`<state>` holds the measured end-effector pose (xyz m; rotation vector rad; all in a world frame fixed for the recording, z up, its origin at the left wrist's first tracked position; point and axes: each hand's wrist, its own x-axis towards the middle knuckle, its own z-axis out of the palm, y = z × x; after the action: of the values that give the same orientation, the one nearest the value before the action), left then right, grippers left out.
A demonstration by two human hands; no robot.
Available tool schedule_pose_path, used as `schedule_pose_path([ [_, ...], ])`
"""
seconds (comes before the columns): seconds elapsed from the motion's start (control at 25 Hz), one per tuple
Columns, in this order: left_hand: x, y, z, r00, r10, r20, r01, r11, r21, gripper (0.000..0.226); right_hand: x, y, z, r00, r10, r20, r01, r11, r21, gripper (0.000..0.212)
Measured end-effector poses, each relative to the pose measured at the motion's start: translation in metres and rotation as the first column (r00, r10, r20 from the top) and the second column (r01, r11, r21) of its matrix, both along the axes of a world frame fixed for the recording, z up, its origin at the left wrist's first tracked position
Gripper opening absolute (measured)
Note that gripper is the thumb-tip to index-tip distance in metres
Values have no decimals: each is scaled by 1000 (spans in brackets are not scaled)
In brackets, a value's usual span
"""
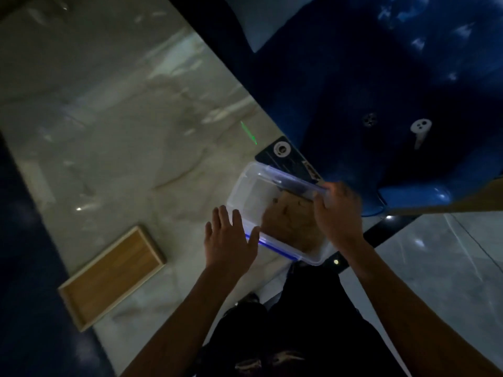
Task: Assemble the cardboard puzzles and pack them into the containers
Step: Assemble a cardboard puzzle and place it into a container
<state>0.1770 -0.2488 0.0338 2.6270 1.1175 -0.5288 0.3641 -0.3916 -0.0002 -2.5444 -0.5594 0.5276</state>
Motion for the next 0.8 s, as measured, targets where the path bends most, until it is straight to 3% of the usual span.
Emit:
schedule_pose_path([
  [0.28,-139,50,8,990,138,24,-137,989,-54,67,-134,80,37,969,191,157,-161,969,-185,46],
  [0.44,-208,57,-3,977,213,-8,-212,970,-116,64,-203,110,33,930,366,16,-357,916,-185,52],
  [0.56,-241,49,-18,961,277,-20,-276,946,-170,63,-235,115,22,807,590,-19,-574,777,-259,54],
  [0.8,-247,20,-42,905,420,-62,-420,862,-284,62,-228,104,1,607,745,-274,-769,466,-437,60],
])
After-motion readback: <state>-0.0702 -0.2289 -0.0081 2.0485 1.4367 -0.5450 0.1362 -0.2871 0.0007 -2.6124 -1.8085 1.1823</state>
